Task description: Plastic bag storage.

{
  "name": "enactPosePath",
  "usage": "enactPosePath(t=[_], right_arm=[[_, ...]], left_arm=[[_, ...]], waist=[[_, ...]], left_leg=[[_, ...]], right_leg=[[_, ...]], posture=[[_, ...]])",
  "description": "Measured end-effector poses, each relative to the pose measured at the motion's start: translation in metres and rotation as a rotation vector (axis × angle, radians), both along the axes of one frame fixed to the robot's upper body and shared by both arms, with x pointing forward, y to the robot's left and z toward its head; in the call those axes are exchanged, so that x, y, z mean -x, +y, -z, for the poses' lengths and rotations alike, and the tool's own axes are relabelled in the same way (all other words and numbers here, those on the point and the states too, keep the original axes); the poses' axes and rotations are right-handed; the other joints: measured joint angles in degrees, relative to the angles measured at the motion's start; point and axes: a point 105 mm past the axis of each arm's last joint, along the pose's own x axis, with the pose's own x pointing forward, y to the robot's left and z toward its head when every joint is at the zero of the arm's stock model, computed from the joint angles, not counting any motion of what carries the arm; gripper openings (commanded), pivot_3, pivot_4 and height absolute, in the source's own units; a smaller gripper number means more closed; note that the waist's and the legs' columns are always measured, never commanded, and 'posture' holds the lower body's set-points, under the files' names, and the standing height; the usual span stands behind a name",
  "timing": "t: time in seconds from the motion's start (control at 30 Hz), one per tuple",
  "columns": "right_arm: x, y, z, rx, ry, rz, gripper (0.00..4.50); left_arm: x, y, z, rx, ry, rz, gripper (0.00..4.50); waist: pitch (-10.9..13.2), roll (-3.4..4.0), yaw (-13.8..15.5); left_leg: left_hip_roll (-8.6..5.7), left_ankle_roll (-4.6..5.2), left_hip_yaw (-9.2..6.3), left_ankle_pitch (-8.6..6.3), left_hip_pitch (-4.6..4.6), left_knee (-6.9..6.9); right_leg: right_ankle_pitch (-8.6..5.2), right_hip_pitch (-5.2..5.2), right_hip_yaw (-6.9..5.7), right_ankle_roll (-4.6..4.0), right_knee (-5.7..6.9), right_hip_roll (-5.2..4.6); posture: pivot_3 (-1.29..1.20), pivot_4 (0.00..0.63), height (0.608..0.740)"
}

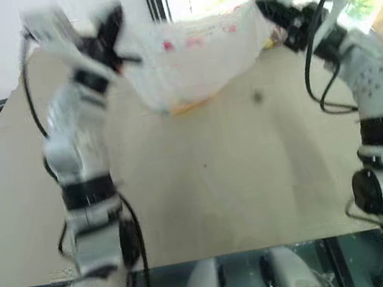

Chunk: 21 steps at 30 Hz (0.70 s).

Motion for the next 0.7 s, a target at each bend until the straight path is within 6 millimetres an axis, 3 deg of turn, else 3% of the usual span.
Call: enactPosePath(t=[0.07,0.13,0.2,0.3,0.4,0.53,0.7], right_arm=[[0.002,-0.004,-0.028,-0.063,-0.062,-0.009,0.02],[0.001,-0.007,-0.035,-0.079,-0.095,-0.005,0.02],[-0.005,-0.006,-0.029,-0.065,-0.087,0.000,0.02],[-0.015,-0.002,-0.011,-0.017,-0.052,0.015,0.02],[-0.016,-0.003,-0.002,-0.006,-0.041,0.015,0.02],[-0.004,-0.013,0.004,0.008,-0.043,0.019,0.02],[0.026,-0.026,0.030,0.026,0.026,-0.042,0.02]], left_arm=[[0.010,0.007,-0.041,-0.004,-0.118,-0.011,0.00],[0.009,0.010,-0.054,0.013,-0.159,-0.006,0.00],[-0.002,0.014,-0.044,0.012,-0.128,-0.018,0.00],[-0.026,0.008,-0.007,-0.029,-0.012,-0.012,0.00],[-0.032,0.004,0.010,-0.051,0.019,0.000,0.00],[-0.021,0.006,0.026,-0.080,0.007,0.024,0.00],[0.014,0.014,0.054,-0.033,0.038,0.068,0.00]], waist=[[-0.1,0.12,-0.5],[-0.1,0.14,-0.7],[-0.1,0.15,-1.2],[-0.1,0.15,-1.9],[-0.1,0.16,-2.6],[-0.1,0.17,-3.2],[-0.1,0.18,-3.3]], left_leg=[[-0.08,0.00,0.03,0.00,-0.04,-0.06],[-0.11,0.09,0.00,-0.05,-0.04,-0.01],[-0.28,0.13,-0.09,-0.08,-0.20,-0.04],[-0.39,0.14,-0.30,-0.08,-0.94,0.10],[-0.40,0.13,-0.47,-0.08,-1.40,0.29],[-0.37,0.11,-0.54,-0.06,-1.37,0.26],[-0.34,0.10,-0.64,-0.06,-1.40,0.53]], right_leg=[[0.00,-0.14,-0.39,0.00,0.06,-0.25],[0.00,-0.24,-0.96,0.00,0.29,-0.48],[0.00,-0.59,-1.17,0.00,0.81,-0.91],[0.00,-1.23,-1.43,0.00,0.94,-1.03],[0.00,-1.56,-1.65,-0.01,0.95,-1.11],[0.00,-1.54,-1.61,-0.01,0.94,-1.24],[-0.01,-1.43,-1.32,-0.02,0.93,-1.11]], posture=[[0.00,0.150,0.740],[0.00,0.150,0.740],[0.00,0.150,0.740],[0.00,0.150,0.740],[0.00,0.150,0.740],[0.00,0.150,0.740],[0.00,0.150,0.740]])
